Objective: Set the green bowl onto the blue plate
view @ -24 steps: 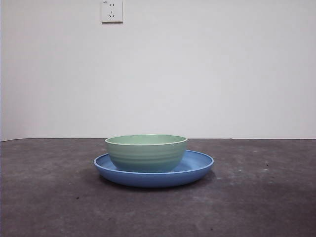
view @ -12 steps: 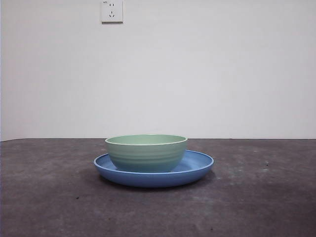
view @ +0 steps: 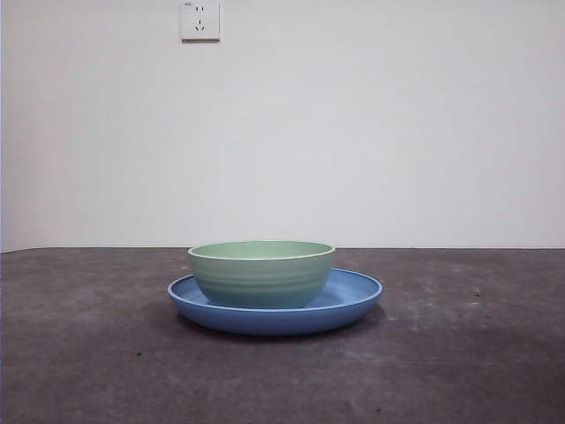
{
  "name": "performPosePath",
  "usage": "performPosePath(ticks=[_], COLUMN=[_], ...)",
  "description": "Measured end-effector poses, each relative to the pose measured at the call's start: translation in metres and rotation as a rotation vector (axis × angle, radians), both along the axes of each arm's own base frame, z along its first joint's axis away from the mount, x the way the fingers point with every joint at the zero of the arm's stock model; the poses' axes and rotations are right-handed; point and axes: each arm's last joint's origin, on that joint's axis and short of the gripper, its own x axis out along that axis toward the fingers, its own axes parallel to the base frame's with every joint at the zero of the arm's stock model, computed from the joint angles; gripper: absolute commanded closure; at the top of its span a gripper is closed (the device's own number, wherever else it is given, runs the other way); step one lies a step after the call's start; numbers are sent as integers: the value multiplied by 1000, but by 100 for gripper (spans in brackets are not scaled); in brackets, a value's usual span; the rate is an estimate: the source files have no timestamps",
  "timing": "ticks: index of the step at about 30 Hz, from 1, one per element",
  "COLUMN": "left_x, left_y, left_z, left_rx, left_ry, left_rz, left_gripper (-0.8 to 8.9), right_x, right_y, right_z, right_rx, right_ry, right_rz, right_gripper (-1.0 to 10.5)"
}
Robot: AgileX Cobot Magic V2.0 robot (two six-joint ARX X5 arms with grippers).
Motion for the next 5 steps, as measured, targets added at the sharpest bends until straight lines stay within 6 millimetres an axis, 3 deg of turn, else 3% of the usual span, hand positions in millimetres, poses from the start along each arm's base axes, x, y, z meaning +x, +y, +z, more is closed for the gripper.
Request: performPosePath(ticks=[5], left_x=[0], left_y=[0], left_z=[0], left_rx=[0], left_ry=[0], left_rz=[0], left_gripper=[795], right_x=[0], right_y=[0], right_z=[0], right_rx=[0], right_ry=[0], right_rz=[0], right_gripper=[935])
